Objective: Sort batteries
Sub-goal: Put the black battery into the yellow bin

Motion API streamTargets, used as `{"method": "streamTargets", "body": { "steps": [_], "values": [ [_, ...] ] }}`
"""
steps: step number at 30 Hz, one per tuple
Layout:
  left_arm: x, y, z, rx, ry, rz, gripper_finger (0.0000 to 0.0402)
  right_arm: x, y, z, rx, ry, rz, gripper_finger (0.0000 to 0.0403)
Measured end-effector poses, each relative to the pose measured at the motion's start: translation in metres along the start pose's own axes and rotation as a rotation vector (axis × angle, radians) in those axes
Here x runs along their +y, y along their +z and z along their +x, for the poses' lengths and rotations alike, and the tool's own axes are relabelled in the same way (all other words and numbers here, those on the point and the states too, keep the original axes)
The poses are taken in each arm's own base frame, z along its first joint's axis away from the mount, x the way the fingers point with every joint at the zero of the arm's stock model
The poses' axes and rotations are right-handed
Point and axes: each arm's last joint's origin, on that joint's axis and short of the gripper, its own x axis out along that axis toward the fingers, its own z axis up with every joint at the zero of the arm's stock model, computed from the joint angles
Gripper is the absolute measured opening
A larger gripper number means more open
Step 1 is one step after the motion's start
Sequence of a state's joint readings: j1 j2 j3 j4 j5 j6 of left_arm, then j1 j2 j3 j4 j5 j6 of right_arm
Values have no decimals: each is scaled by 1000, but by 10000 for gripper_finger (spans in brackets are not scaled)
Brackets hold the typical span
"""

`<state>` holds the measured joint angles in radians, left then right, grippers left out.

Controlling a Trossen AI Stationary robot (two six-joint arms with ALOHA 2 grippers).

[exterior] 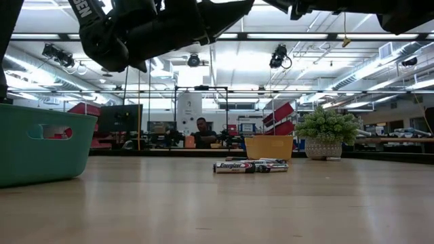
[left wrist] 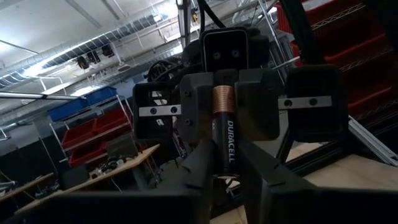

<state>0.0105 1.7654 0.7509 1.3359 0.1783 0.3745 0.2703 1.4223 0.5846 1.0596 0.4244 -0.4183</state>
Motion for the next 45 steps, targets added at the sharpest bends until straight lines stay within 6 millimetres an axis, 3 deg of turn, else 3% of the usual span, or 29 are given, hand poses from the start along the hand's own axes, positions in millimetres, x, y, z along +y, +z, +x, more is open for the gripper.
{"method": "streamTargets", "body": {
  "steps": [7,13,18,24,29,33,40,45],
  "values": [
    [0,-4,0,49,26,-31,118,0,0,0,2,-7,6,39],
    [-2,-16,-2,196,91,-122,141,-4,-2,0,61,-141,25,39],
    [-4,-34,-8,439,230,-129,142,-15,-10,-1,198,-414,51,39],
    [-8,-42,-13,569,351,-162,142,-44,-43,2,416,-651,28,39],
    [-12,-45,-15,635,410,-151,142,-82,-80,4,545,-624,230,39],
    [-13,-44,-16,647,439,-141,142,-105,-98,0,617,-605,381,39],
    [-13,-44,-16,647,442,-141,142,-118,-104,-2,638,-609,443,75],
    [-13,-44,-16,646,444,-147,142,-119,-105,-2,639,-613,443,79]
  ]
}}
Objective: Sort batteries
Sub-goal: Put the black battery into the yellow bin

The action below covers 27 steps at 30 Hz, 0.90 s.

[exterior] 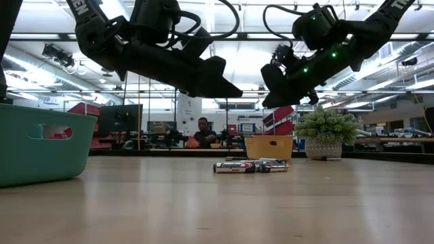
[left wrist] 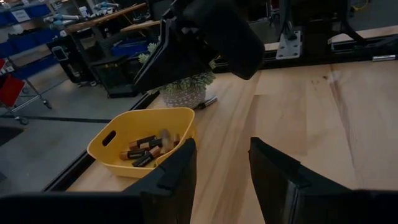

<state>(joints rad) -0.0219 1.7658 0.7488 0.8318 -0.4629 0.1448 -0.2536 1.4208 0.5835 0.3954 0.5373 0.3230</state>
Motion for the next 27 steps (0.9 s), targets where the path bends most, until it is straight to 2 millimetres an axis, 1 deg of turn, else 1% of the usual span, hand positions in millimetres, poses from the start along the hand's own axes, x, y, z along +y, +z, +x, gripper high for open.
{"method": "streamTargets", "body": {
  "steps": [5,8,12,14,17,19,23,27],
  "values": [
    [0,0,0,0,0,-10,142,0,0,0,-3,5,2,80],
    [0,-2,0,24,-4,-10,142,9,1,-4,-20,75,-2,81],
    [-3,-13,-2,131,-30,58,142,23,1,-15,-38,154,-68,78],
    [-5,-20,-3,184,-107,127,142,29,3,-23,-52,198,-94,77],
    [-5,-26,-2,201,-327,226,142,38,5,-35,-71,271,-128,78],
    [0,-27,1,172,-415,250,142,42,7,-43,-86,305,-134,78],
    [20,-30,10,161,-405,292,142,48,7,-51,-94,342,-136,77],
    [36,-35,15,145,-529,264,142,52,6,-55,-90,363,-125,76]
  ]
}}
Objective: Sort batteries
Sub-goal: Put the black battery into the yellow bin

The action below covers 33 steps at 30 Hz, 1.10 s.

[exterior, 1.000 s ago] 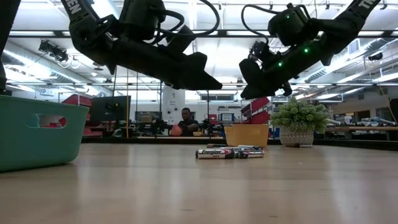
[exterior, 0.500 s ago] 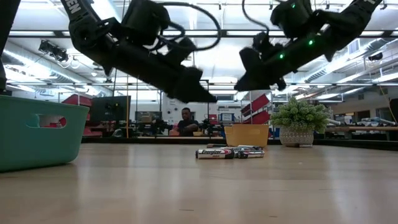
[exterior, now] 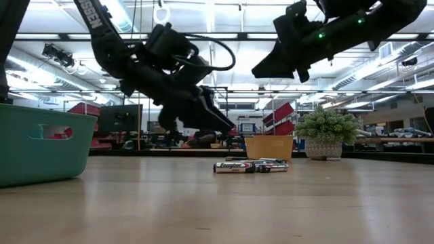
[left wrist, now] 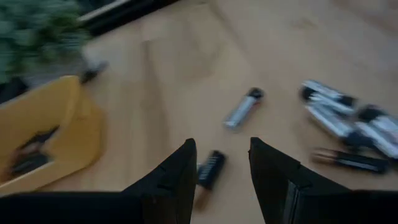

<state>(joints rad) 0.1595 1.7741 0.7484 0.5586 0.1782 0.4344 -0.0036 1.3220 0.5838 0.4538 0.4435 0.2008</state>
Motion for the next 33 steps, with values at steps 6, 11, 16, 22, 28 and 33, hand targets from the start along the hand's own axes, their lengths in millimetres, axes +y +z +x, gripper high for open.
{"method": "streamTargets", "body": {
  "steps": [6,11,16,22,28,33],
  "values": [
    [11,-11,4,-22,-7,-52,142,4,-1,-2,2,16,12,75],
    [8,-24,14,15,32,-105,142,4,-1,-2,7,16,25,74],
    [7,-32,20,24,57,-118,142,4,-1,-2,8,16,25,74],
    [5,-42,33,61,36,-110,142,4,-1,-2,8,15,25,74],
    [6,-44,42,71,31,-102,142,4,-2,-2,9,15,25,74],
    [5,-45,42,77,27,-107,142,4,-3,-2,20,13,23,74]
  ]
}}
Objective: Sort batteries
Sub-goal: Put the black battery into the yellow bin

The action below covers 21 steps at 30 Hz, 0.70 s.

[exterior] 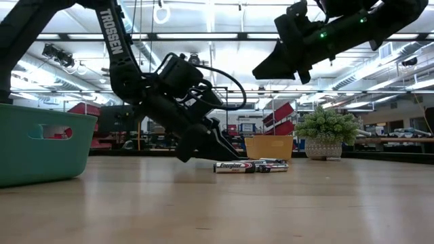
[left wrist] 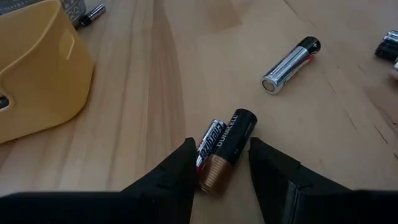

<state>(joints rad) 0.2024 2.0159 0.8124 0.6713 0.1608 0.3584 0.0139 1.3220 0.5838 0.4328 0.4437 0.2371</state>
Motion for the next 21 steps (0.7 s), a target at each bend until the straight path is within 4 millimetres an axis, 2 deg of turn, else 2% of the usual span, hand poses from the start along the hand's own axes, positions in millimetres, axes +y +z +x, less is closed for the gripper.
{"method": "streamTargets", "body": {
  "steps": [9,21],
  "values": [
    [-5,-1,0,31,-20,-24,142,0,-2,0,15,-3,0,74],
    [-14,9,-5,25,-58,-36,142,2,-4,-1,31,4,12,74]
  ]
}}
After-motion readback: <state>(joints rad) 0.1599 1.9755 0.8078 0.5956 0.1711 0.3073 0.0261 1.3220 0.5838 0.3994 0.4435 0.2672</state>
